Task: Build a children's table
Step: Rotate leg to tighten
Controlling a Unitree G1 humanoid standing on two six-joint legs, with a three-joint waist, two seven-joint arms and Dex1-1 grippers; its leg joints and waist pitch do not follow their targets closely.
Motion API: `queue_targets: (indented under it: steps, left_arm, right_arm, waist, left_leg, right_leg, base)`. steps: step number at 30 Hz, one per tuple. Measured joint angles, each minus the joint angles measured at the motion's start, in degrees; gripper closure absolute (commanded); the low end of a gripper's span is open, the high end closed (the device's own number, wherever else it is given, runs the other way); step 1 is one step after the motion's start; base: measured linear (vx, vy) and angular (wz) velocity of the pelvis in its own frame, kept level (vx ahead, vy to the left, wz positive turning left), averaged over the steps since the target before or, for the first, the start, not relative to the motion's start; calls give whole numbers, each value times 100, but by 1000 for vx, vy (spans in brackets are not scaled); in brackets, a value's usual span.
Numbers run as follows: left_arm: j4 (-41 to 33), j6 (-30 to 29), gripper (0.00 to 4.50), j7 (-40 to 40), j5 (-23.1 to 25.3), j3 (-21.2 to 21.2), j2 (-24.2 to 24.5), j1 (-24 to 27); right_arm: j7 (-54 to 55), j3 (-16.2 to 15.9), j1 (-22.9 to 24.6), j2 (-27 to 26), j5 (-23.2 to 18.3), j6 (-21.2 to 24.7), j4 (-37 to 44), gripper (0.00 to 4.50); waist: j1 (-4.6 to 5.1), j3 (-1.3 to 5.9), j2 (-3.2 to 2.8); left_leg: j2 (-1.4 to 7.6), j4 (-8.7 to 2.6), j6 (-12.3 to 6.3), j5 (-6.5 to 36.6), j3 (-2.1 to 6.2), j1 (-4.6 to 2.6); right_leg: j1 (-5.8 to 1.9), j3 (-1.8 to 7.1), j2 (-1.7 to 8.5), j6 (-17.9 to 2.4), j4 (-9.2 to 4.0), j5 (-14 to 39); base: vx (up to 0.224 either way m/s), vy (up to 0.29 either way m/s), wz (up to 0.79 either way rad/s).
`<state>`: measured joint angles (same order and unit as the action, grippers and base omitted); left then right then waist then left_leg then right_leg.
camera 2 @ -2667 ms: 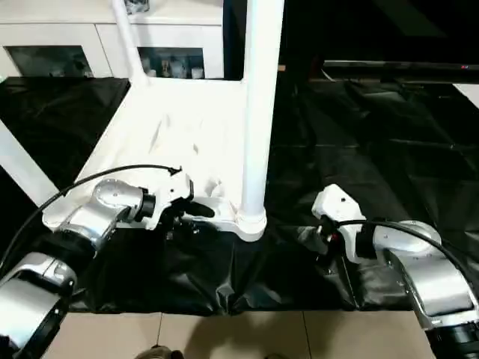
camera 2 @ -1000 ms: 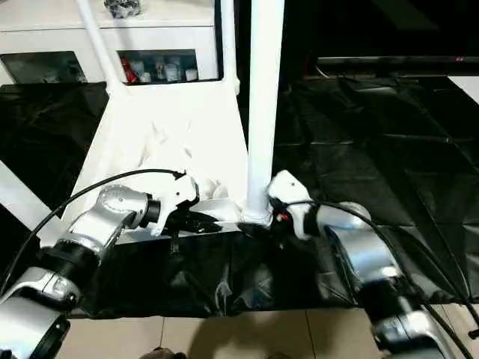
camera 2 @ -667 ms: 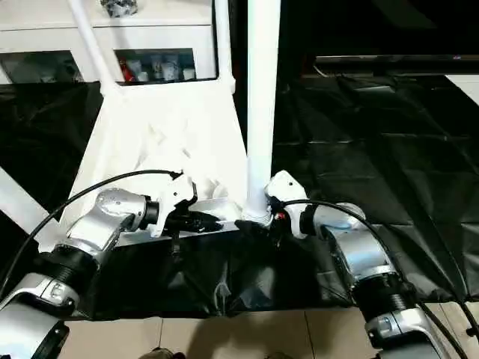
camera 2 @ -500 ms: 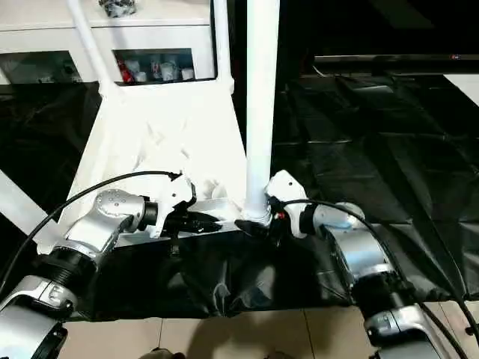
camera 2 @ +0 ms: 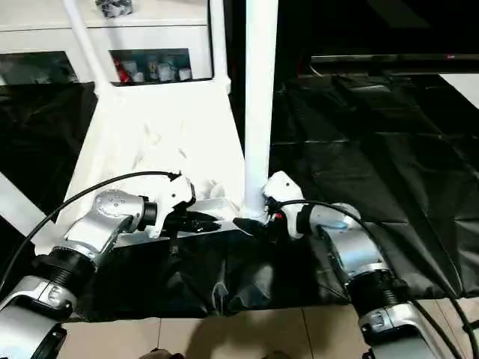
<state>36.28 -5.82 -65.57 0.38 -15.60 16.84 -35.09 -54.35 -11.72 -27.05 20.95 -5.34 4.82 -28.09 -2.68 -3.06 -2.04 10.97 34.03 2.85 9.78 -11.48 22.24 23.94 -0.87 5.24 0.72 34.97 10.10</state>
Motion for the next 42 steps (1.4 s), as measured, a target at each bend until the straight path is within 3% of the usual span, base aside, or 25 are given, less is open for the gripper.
queue_targets:
  steps: [5, 11, 15, 19, 24, 30, 33, 37, 42]
  left_arm:
    - [-4, -7, 450, -29, -57, 22, 41, 28]
    - [-50, -146, 450, 234, -56, 113, 16, 60]
    - [308, -213, 450, 920, 70, 188, -272, -190]
    - [976, -256, 450, 1994, 290, 243, -804, -662]
    - [1198, -198, 450, 2342, 400, 239, -1026, -822]
    - [1195, 259, 450, 1976, 377, 248, -785, -720]
    - [1046, 519, 450, 1547, 269, 286, -577, -540]
    - [787, 657, 450, 798, 118, 274, -308, -345]
    - [623, 758, 450, -62, -120, 276, -81, -182]
  right_arm:
    - [60, 46, -116, -162, -70, -61, -254, 165]
    - [357, 183, -239, -463, -73, -171, -598, 173]
    - [1395, 390, -636, -906, 94, -288, -1317, 174]
    - [3202, 724, -1213, -1467, 276, -276, -2196, 174]
    - [3761, 922, -1372, -1616, 283, -444, -2535, 174]
    - [2993, 926, -1365, -1484, 258, -558, -2566, 99]
    - [2255, 681, -1243, -1248, 272, -626, -2338, 68]
    - [1159, 417, -913, -837, 216, -792, -1835, 68]
    - [-216, 258, -504, -356, -37, -680, -1161, 68]
  waist:
    - [41, 1, -1]
    - [80, 1, 0]
    - [89, 1, 0]
    - [53, 3, 8]
    - [-19, 9, 42]
    - [-5, -15, 88]
    - [-13, -23, 103]
    - [-91, -29, 116]
    - [-232, -34, 125]
  left_leg:
    - [2, 0, 1, 0, 2, -3]
    - [1, 0, 1, 0, 3, -10]
    - [-1, 0, 3, -1, 6, -17]
    - [-8, 0, 4, -1, 5, -15]
    - [-9, 0, 0, 0, 4, -7]
    - [2, -1, -1, 1, 7, -6]
    - [3, -2, 0, 1, 8, -5]
    - [2, -2, 0, 1, 2, -2]
    - [3, -1, -1, 1, -2, 3]
  right_leg:
    - [-1, 0, -3, 0, 2, 0]
    - [1, 0, -2, -6, 4, -4]
    - [3, -3, 0, -24, 1, -16]
    - [0, -1, 5, -30, -3, -20]
    - [-2, -4, 9, -21, -10, -13]
    - [6, -11, 1, -20, -2, -13]
    - [4, -14, 1, -21, -2, -14]
    - [3, -12, 5, -20, -8, -13]
    - [6, -11, 6, -20, -8, -11]
  base:
    - [0, 0, 0]
    - [0, 0, 0]
    - [0, 0, 0]
    - [0, 0, 0]
    - [0, 0, 0]
    - [0, 0, 0]
    - [0, 0, 0]
    - [0, 0, 0]
    - [0, 0, 0]
